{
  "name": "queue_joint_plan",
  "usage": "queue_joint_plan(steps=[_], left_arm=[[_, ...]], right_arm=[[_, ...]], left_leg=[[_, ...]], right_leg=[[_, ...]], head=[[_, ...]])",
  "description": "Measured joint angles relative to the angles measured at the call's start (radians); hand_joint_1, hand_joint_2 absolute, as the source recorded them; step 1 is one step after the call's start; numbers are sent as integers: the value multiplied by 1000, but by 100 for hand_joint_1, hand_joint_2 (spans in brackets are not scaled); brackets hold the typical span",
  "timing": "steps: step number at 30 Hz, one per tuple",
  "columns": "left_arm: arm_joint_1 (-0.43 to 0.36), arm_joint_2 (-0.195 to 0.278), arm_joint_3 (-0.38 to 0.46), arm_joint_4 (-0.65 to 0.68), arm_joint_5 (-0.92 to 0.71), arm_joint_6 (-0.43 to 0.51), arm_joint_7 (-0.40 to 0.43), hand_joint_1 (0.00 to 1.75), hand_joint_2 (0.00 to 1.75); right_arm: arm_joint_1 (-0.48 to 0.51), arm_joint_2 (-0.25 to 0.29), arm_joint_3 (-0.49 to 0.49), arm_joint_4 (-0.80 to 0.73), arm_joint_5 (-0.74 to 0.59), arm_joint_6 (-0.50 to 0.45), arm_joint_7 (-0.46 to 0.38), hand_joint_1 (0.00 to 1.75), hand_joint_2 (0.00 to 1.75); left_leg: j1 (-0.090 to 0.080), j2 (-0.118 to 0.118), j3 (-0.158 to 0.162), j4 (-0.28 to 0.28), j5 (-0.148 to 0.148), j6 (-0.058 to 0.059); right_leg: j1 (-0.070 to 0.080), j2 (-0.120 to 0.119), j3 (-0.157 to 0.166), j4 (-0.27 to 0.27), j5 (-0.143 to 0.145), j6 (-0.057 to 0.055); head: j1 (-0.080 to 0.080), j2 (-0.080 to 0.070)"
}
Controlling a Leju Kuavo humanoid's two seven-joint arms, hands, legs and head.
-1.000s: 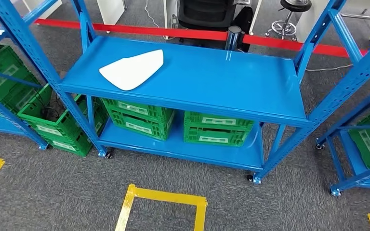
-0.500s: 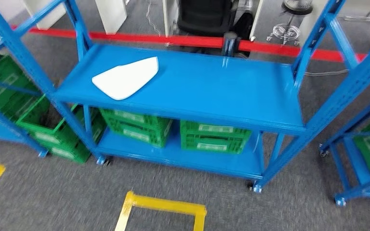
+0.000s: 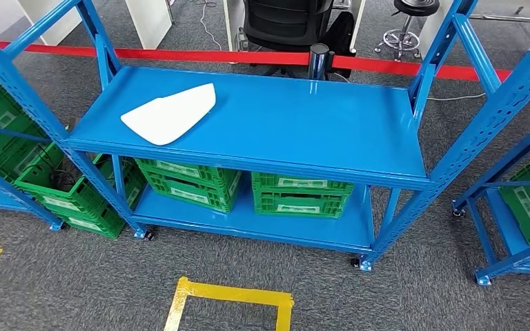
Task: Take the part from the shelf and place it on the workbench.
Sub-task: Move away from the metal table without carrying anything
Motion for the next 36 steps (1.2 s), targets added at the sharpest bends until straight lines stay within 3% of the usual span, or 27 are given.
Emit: queue_joint_plan(steps=[1, 5, 10, 14, 18, 21, 24, 25, 28, 36], left_arm=[[0, 0, -1, 0, 0, 2, 0, 0, 0], [0, 0, -3, 0, 2, 6, 3, 0, 175], [0, 0, -3, 0, 7, 2, 11, 0, 175], [0, 0, -3, 0, 9, 1, 13, 0, 175], [0, 0, -3, 0, 8, -1, 13, 0, 175], [0, 0, -4, 0, -3, -2, 11, 0, 175], [6, 0, 0, -1, -45, -11, 9, 0, 44], [10, -1, 6, -3, -68, -16, 8, 0, 0], [27, -2, 34, -8, -148, -30, 4, 0, 0], [68, -9, 139, -29, -375, -67, -5, 0, 0]], right_arm=[[0, 0, 0, 0, -6, 0, 0, 0, 0], [0, 0, -2, 0, -52, 0, -3, 0, 0], [1, 2, -39, 0, -179, 16, -34, 0, 0], [0, 2, -63, 0, -205, 21, -41, 0, 0], [0, 2, -80, 0, -199, 27, -42, 0, 175], [1, 2, -83, 0, -141, 44, -51, 0, 175], [6, 1, -73, -1, -66, 61, -66, 0, 175], [9, 1, -71, -1, -52, 64, -71, 0, 131], [23, 0, -68, -5, -30, 68, -89, 0, 0], [59, -7, -68, -23, 17, 77, -139, 0, 0]], left_leg=[[0, 0, 0, 0, 0, 0], [0, 0, 2, 0, 1, 0], [-1, 0, 4, 0, 2, 1], [-1, 0, 3, 0, 2, 2], [-1, 0, 4, 0, 3, 2], [-1, 0, 4, 0, 3, 3], [-2, 0, 4, 0, 3, 3], [-2, 0, 4, 0, 3, 3], [-2, 0, 4, 0, 3, 3], [-2, 0, 4, -1, 3, 3]], right_leg=[[0, 0, 1, -1, 1, 0], [0, 0, 6, -6, 3, 1], [0, 0, 9, -10, 5, 3], [0, 0, 11, -12, 7, 5], [-1, 0, 12, -14, 8, 6], [-1, 0, 12, -15, 8, 7], [-1, 0, 13, -15, 8, 7], [-1, 0, 13, -16, 8, 7], [-1, 0, 13, -16, 8, 7], [-1, 0, 14, -18, 9, 9]], head=[[0, 0], [1, 0], [2, 0], [3, 0], [3, 0], [4, 0], [4, 0], [4, 0], [4, 0], [4, 0]])
